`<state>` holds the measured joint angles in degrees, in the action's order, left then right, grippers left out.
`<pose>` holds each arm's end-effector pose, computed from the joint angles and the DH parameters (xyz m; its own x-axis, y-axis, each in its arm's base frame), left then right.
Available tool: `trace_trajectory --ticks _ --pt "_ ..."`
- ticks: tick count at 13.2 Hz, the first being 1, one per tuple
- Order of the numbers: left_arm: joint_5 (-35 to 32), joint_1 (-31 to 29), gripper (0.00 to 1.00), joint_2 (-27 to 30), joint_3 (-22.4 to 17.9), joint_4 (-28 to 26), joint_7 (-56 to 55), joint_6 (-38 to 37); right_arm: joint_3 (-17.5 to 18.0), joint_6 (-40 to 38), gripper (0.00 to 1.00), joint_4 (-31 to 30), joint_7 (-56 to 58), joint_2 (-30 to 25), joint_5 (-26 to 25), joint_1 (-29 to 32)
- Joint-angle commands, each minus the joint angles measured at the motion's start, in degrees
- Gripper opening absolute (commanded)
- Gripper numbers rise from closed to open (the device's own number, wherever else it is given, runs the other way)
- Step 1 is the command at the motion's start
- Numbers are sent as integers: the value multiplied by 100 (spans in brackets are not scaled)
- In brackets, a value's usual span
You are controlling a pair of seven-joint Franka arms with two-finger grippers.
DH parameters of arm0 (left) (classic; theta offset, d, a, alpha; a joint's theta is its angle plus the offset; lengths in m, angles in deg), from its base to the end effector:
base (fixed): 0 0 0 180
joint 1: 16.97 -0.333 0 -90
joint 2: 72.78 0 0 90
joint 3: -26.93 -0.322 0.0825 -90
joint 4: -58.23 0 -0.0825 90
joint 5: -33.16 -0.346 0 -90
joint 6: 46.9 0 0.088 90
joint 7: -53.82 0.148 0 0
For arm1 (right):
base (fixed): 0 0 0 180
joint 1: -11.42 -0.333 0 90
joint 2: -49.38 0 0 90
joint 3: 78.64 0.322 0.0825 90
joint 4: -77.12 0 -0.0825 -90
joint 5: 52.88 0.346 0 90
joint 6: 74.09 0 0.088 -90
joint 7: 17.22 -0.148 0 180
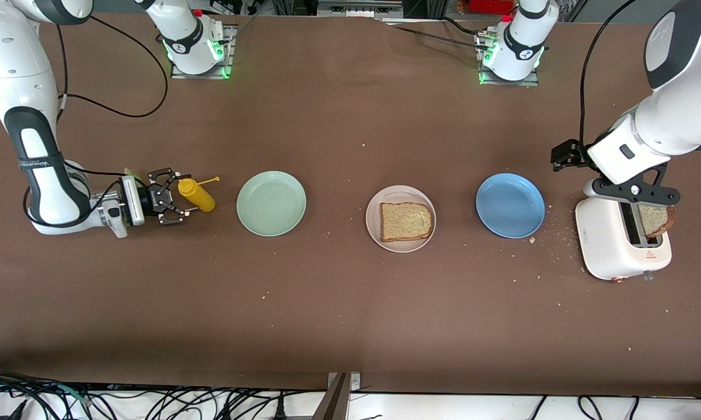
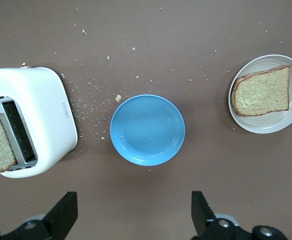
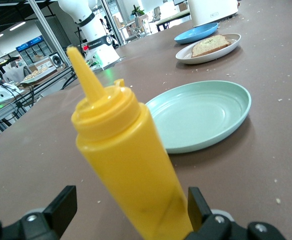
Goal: Make sandwich in beige plate with both arms
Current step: 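Lift the yellow mustard bottle with the right gripper toward the beige plate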
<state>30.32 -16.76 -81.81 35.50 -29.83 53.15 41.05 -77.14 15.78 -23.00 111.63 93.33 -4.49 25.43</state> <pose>0.5441 -0.0711 0.5180 0.9778 -0.1393 -0.1568 -0.1453 -0.9890 -0.0276 0.5367 -0.0061 0.1492 0.2134 0.4646 0.8594 0.9096 0.2265 -0.3483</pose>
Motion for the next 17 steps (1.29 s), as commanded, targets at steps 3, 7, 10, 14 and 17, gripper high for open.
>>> trace_trajectory --ticks 3,7,10,14,17 --pt "187 -128 100 657 75 -616 -258 -23 79 -92 0 134 246 140 214 32" --pt "152 -197 100 604 277 -572 -338 3 70 -49 0 572 -138 -53 171 -468" --pt "144 -197 100 613 268 -572 -347 -76 44 39 0 713 -990 -457 101 -951" --pt "135 -197 100 613 259 -572 -294 -120 53 232 0 1432 -2431 -634 -329 -1557" --pt "135 -197 100 613 251 -572 -294 -129 53 495 0 1978 -3687 -739 -978 -2189"
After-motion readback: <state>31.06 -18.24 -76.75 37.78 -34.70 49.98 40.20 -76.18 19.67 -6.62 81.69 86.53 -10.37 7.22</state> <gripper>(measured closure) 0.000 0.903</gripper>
